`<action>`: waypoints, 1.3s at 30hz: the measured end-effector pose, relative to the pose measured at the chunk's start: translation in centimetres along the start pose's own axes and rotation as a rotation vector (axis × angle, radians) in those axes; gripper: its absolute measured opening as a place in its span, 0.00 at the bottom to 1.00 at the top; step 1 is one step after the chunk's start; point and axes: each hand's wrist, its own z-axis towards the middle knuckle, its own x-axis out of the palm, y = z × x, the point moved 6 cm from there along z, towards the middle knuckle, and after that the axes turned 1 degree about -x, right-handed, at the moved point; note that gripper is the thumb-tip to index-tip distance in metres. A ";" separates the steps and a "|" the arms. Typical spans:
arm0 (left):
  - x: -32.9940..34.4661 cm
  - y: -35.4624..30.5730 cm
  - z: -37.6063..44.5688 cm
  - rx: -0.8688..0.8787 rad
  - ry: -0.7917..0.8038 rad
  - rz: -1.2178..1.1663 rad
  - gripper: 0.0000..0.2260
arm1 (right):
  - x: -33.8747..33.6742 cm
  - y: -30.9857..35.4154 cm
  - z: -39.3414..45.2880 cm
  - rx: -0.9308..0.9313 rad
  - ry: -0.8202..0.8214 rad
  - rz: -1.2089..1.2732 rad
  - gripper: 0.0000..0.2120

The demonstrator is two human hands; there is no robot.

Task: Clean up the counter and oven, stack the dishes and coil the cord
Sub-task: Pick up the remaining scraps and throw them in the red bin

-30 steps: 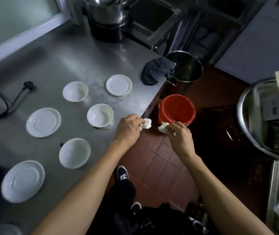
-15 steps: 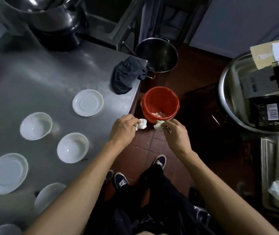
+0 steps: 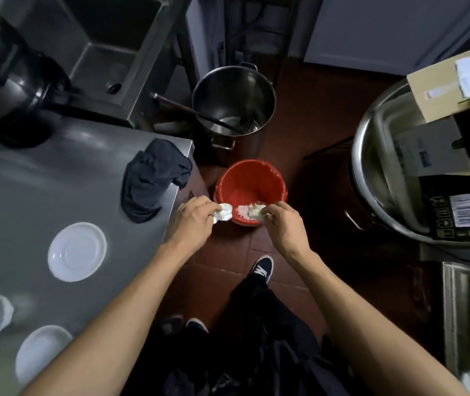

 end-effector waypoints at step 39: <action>32.9 15.1 23.4 -0.463 0.362 -0.125 0.14 | 21.0 -23.4 21.2 0.371 0.203 0.060 0.11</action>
